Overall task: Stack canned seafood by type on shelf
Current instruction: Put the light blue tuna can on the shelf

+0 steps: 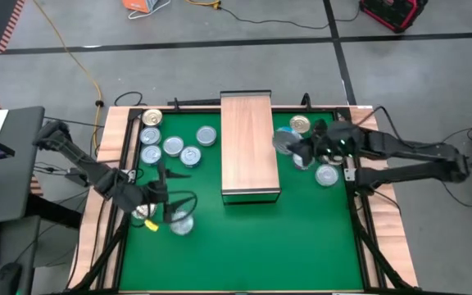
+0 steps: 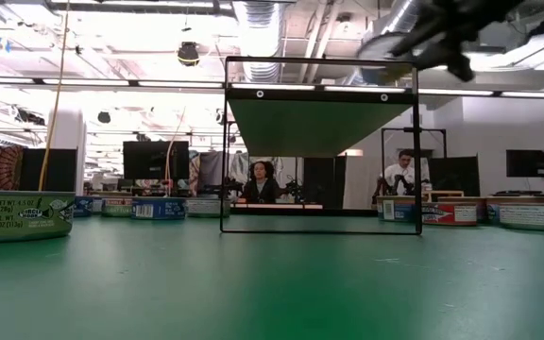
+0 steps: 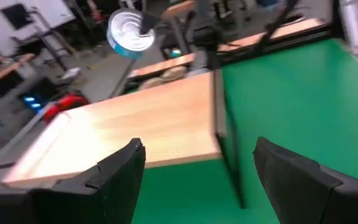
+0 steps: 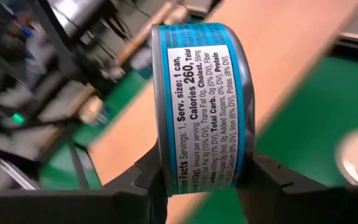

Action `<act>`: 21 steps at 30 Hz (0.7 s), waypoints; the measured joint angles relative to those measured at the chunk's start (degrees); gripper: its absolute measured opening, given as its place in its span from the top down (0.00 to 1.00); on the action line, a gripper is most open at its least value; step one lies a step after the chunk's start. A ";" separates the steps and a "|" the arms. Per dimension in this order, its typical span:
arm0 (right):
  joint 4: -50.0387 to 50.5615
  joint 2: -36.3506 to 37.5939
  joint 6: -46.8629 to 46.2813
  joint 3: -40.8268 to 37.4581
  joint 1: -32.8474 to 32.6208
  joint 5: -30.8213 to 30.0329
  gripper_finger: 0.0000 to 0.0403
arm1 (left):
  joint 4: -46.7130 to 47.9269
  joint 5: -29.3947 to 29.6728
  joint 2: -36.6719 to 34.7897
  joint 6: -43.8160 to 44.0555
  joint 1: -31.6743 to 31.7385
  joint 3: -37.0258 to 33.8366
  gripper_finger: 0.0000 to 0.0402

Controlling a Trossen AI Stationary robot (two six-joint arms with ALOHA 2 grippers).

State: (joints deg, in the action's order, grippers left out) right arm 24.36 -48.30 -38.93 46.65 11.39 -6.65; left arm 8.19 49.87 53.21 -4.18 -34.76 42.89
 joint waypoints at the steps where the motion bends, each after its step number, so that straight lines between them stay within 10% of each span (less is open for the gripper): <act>1: -2.83 -1.45 -0.73 0.00 1.55 2.21 0.58 | -0.30 -0.02 0.02 -0.80 1.37 0.00 0.28; 12: -13.58 -19.16 -5.24 -0.02 17.05 22.49 0.55 | -3.11 -7.14 0.28 -5.15 13.47 0.00 0.28; 21: -21.76 -21.44 -4.73 1.37 19.45 29.11 0.32 | -8.99 -8.06 0.24 -11.11 13.94 0.00 0.28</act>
State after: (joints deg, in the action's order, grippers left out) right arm 2.60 -69.74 -43.66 48.03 30.84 22.47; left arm -0.80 41.80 53.45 -15.30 -20.82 42.89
